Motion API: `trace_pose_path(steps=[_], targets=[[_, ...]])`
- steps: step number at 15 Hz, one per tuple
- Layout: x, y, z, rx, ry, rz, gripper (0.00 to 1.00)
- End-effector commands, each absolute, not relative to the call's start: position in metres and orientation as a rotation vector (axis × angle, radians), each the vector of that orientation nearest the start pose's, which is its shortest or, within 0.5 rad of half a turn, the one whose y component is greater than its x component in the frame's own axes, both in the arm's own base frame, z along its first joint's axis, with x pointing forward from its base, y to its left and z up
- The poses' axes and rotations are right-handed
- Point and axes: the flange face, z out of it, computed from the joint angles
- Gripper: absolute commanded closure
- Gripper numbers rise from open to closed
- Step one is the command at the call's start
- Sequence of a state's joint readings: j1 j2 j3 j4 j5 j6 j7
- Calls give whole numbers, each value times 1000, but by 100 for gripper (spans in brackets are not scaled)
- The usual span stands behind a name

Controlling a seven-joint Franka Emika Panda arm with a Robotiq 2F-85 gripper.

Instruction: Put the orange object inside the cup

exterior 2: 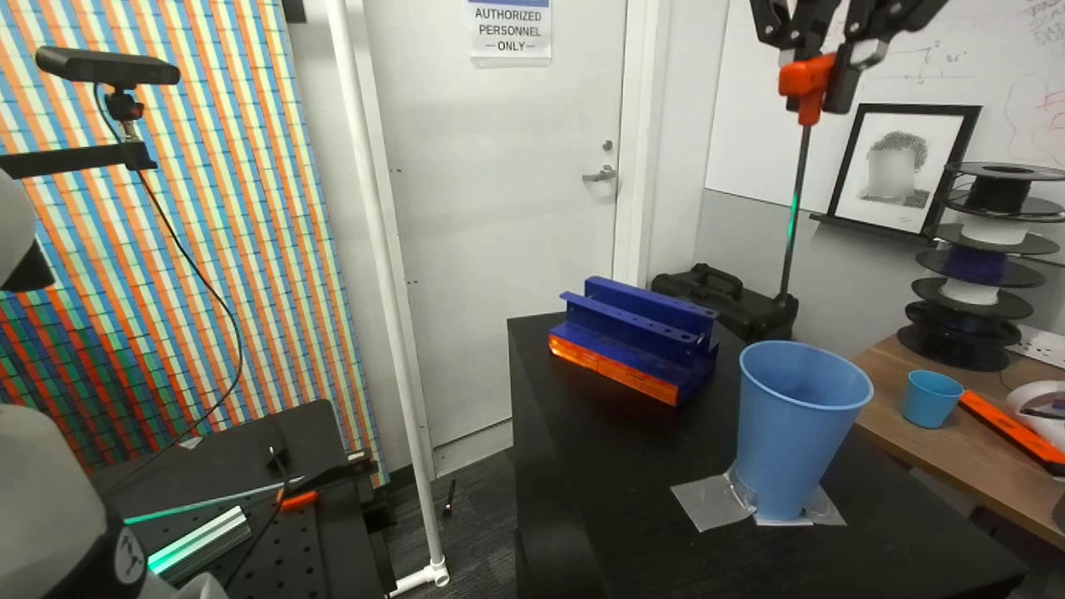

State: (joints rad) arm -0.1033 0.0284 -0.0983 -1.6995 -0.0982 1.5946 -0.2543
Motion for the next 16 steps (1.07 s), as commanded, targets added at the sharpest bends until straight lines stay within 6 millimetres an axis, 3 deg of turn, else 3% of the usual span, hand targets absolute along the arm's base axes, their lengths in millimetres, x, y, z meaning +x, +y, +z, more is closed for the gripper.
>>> trace_pose_path(steps=[1,6,8,9,10,12,15,16], targets=[[544,-150,513,-3190,18,295,88],[567,-166,443,-3174,43,335,88],[574,-166,424,-3161,53,362,87],[576,-164,418,-3157,60,386,54],[574,-162,417,-3160,93,399,53],[564,-157,424,-3101,90,427,39],[532,-152,459,-3014,134,411,16],[557,-155,426,-3061,103,453,9]])
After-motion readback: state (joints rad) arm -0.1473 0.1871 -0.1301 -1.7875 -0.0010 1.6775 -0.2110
